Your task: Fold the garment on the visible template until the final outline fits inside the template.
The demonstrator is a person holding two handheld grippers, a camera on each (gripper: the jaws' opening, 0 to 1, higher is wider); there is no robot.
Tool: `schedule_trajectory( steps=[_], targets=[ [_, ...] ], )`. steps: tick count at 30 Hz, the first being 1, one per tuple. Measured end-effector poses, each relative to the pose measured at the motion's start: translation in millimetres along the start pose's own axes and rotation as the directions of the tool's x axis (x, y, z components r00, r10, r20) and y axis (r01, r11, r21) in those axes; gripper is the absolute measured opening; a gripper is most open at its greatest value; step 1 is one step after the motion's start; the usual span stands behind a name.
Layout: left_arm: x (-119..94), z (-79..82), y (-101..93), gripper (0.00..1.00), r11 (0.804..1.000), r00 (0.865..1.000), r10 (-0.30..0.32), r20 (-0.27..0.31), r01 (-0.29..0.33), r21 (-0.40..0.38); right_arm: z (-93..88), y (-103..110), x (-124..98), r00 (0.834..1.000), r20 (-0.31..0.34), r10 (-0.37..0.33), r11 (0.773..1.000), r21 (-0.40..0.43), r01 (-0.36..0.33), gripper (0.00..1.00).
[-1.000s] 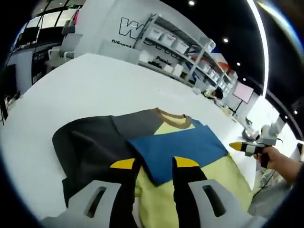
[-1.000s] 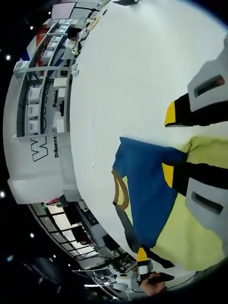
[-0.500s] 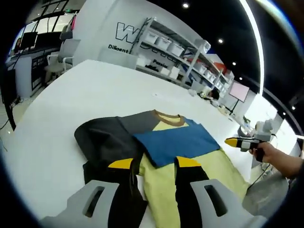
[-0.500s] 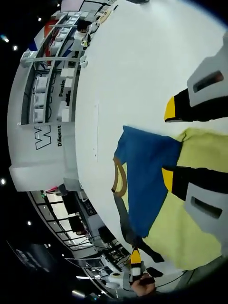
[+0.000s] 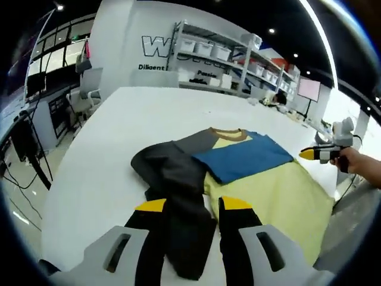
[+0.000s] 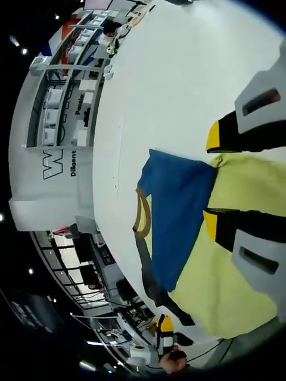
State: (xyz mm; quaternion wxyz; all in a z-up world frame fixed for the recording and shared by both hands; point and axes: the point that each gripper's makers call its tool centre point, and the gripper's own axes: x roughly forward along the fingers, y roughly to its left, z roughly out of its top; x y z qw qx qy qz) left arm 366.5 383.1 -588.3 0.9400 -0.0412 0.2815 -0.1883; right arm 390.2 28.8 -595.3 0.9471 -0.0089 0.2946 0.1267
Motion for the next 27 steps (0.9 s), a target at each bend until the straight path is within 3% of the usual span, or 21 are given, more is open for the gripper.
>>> schedule_trajectory(
  steps=[3,5,6,9,12,16,22,25,27],
  targets=[
    [-5.2,-6.4,7.2,0.28,1.0,1.0,0.027,-0.002,-0.027,-0.008,-3.9,4.3,-0.2,1.0,-0.009,0.005,0.999,-0.05,-0.005,0.33],
    [-8.4,-14.2,16.3,0.28,0.998,0.998,0.059,-0.019,-0.059,-0.02,-0.7,6.3,-0.7,1.0,0.006,0.015,1.0,-0.027,-0.015,0.33],
    [-12.8,-18.3,22.9,0.28,0.997,0.996,0.082,-0.022,-0.082,-0.007,-1.1,8.7,-2.5,1.0,0.003,0.015,0.998,-0.066,-0.015,0.33],
    [-14.2,-22.1,28.7,0.26,0.995,0.995,0.099,-0.027,-0.1,-0.011,-3.5,11.0,-4.1,1.0,0.002,0.022,0.998,-0.063,-0.022,0.32],
    [-15.8,-26.8,34.2,0.31,0.992,0.992,0.126,-0.022,-0.126,0.007,-6.9,13.4,-7.5,1.0,0.003,0.021,0.998,-0.066,-0.021,0.32],
    [-15.0,-31.8,33.9,0.24,0.992,0.992,0.125,-0.032,-0.124,0.029,-5.0,14.1,-9.2,1.0,0.015,0.024,0.998,-0.061,-0.023,0.32],
    [-12.7,-37.1,32.0,0.21,0.993,0.992,0.113,-0.049,-0.112,0.035,-4.7,12.8,-13.9,1.0,0.027,0.015,0.998,-0.059,-0.013,0.32],
    [-11.0,-40.7,31.2,0.14,0.992,0.99,0.124,-0.065,-0.121,0.048,-3.9,13.6,-12.1,0.999,0.029,0.015,0.998,-0.054,-0.013,0.31],
    [-9.9,-40.8,28.1,0.15,0.993,0.992,0.111,-0.065,-0.108,0.049,-1.6,16.5,-11.7,0.999,0.037,0.025,0.998,-0.063,-0.022,0.32]
  ],
)
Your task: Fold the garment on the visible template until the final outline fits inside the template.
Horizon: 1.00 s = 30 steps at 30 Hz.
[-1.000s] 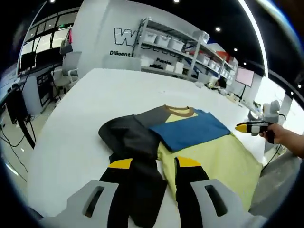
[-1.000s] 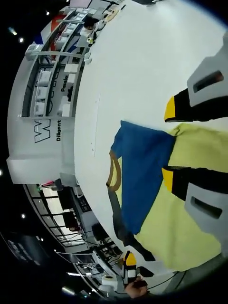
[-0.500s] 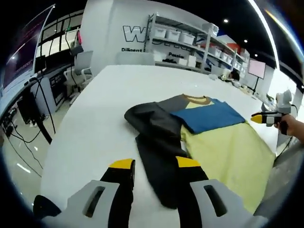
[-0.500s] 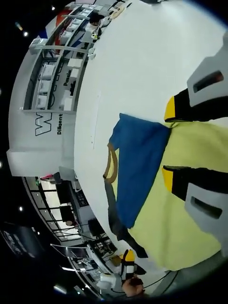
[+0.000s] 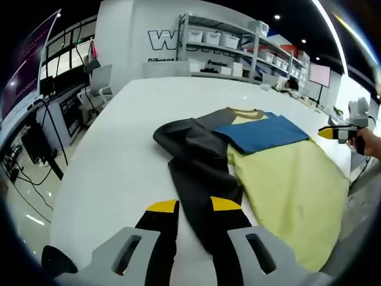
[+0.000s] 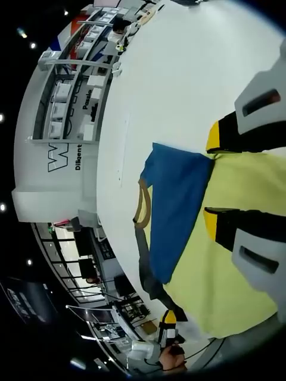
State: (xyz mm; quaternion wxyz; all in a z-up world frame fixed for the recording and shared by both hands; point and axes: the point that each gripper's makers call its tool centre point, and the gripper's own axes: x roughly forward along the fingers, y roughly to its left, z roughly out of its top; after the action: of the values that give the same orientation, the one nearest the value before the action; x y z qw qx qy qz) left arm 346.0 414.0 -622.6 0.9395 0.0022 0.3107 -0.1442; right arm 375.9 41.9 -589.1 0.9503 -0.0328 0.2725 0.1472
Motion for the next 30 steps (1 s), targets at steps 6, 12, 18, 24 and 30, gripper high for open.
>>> schedule_trajectory(
  steps=[6,12,18,24,30],
  targets=[
    [1.9,-5.5,0.4,0.13,1.0,1.0,0.012,-0.013,-0.012,0.007,0.0,15.9,-1.6,0.998,0.011,0.056,0.998,-0.014,-0.056,0.34],
    [2.2,-5.4,3.0,0.07,0.999,1.0,0.023,0.013,-0.024,0.037,5.5,23.7,-2.7,0.998,0.023,0.062,0.997,-0.04,-0.061,0.34],
    [3.5,-2.5,6.1,0.0,0.995,0.998,0.042,0.036,-0.045,0.094,5.3,25.0,0.0,0.998,0.015,0.058,0.998,-0.027,-0.058,0.35],
    [-7.5,2.1,24.2,0.0,0.994,0.992,0.103,0.069,-0.101,-0.03,0.8,21.0,3.3,0.998,0.001,0.057,0.998,-0.029,-0.057,0.36],
    [-23.9,7.0,39.7,0.0,0.985,0.981,0.161,0.109,-0.154,-0.075,-1.1,20.0,5.1,0.998,-0.005,0.057,0.998,-0.009,-0.057,0.36]
  ],
)
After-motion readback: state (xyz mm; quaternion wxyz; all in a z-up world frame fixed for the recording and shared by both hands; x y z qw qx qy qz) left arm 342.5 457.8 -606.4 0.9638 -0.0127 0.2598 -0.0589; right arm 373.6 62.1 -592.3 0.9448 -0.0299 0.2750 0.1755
